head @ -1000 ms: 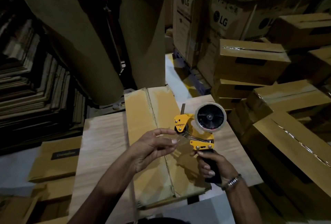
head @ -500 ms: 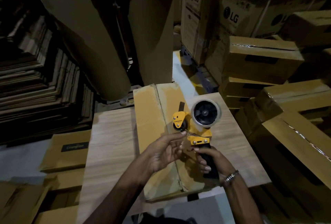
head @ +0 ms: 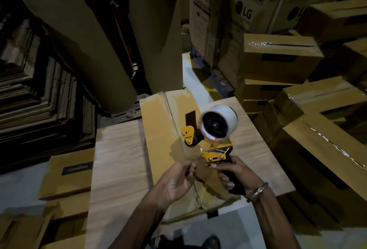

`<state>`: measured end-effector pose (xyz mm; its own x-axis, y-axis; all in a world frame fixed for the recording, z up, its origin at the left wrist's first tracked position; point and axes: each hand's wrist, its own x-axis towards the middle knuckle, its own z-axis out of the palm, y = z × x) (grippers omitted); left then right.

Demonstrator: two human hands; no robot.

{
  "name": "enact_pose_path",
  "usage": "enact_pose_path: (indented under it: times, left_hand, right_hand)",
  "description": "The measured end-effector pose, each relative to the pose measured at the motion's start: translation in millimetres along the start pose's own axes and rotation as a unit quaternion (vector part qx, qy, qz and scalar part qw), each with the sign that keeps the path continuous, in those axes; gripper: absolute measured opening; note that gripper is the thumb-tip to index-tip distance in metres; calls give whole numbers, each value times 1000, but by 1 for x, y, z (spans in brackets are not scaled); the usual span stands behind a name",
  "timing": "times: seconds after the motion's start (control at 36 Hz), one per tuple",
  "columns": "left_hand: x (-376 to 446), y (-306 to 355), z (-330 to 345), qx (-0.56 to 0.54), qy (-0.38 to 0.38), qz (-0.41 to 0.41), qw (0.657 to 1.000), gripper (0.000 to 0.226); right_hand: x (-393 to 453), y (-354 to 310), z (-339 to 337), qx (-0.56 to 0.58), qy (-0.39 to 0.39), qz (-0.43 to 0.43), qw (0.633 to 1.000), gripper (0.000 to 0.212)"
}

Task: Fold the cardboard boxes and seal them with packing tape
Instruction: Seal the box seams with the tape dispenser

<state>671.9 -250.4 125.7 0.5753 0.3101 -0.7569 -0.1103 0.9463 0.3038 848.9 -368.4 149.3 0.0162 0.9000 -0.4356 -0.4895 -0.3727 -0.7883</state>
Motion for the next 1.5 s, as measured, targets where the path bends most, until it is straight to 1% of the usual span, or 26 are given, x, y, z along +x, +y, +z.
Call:
enact_pose_path:
  times: [0.06,0.14,0.19,0.25,0.31,0.39,0.47,0.53,0.58,0.64,0.67,0.72,0.75,0.81,0.83,0.89,0.92,0.97,1.06,1.11,1.14,1.22,1.28,1.33,1.42,1.5]
  left_hand:
    - [1,9,-2,-10,-26,-1,1000,24]
    - [3,27,-10,-19,-75,-22,997,49]
    - [1,34,-16,-10,-124,-34,992,66]
    - [-3,39,-17,13,-151,-33,988,73]
    - [-3,40,-17,28,-142,-34,989,64]
    - [0,44,-16,32,-104,-40,993,36]
    - [6,52,-22,34,-89,-56,994,32]
    - [6,59,-25,51,-83,-59,993,24]
    - [6,69,-25,99,-67,-51,991,17]
    - [10,79,-27,171,-44,-41,983,20]
    - [11,84,-27,202,-39,-35,978,23]
    - [11,95,-24,274,-27,-13,961,37]
    - [8,100,-20,322,-15,3,947,43]
    - [0,110,-12,407,10,34,913,49]
    - [-5,115,-8,436,15,45,899,50]
    - [-10,126,-1,491,21,56,869,49]
    - [-13,130,2,518,26,62,853,48]
    - [-19,137,9,560,32,76,825,46]
    - [-22,145,14,592,27,83,801,51]
    - [-22,147,14,590,24,81,803,53]
    - [-22,147,13,575,19,79,814,52]
    - [-22,146,8,487,-15,53,871,36]
    - [-21,146,3,444,-25,22,895,28]
    - [-23,147,0,430,-26,-9,903,23]
    - [-22,143,-3,436,-19,-17,900,40]
    - [-20,137,-7,474,12,10,880,60]
  right_hand:
    - [-2,-3,-1,-15,-10,6,1000,43]
    - [-3,-3,-1,2,-18,15,1000,46]
    - [-3,-1,-3,31,-27,20,999,49]
    - [-4,1,-4,50,-35,22,998,50]
    - [-6,1,-4,52,-43,25,997,49]
    - [-9,0,-2,27,-52,19,998,42]
    - [-13,-4,-1,-2,-45,16,999,43]
    - [-16,-7,-2,-36,-34,23,998,47]
    - [-18,-8,-3,-78,-27,30,996,47]
    - [-19,-8,-3,-112,-19,40,993,43]
    - [-19,-7,-2,-126,-14,47,991,44]
    - [-18,-6,0,-143,-8,58,988,46]
    - [-17,-6,1,-148,-8,61,987,42]
    - [-16,-6,4,-153,-9,64,986,34]
    - [-15,-6,6,-152,-8,66,986,40]
    - [-13,-5,7,-142,-4,70,987,64]
    - [-12,-5,9,-141,-3,71,987,69]
    - [-12,-5,11,-143,-8,73,987,71]
    - [-10,-5,13,-147,-4,75,986,66]
    - [-8,-3,13,-149,3,75,986,62]
    - [-7,-3,13,-149,8,75,986,57]
    - [-5,-3,11,-145,16,63,987,39]
    - [-4,-2,10,-160,17,57,985,27]
    - [-2,0,9,-166,11,53,985,15]
    - [-2,4,14,-174,10,58,983,5]
    - [-1,9,16,-186,4,54,981,10]
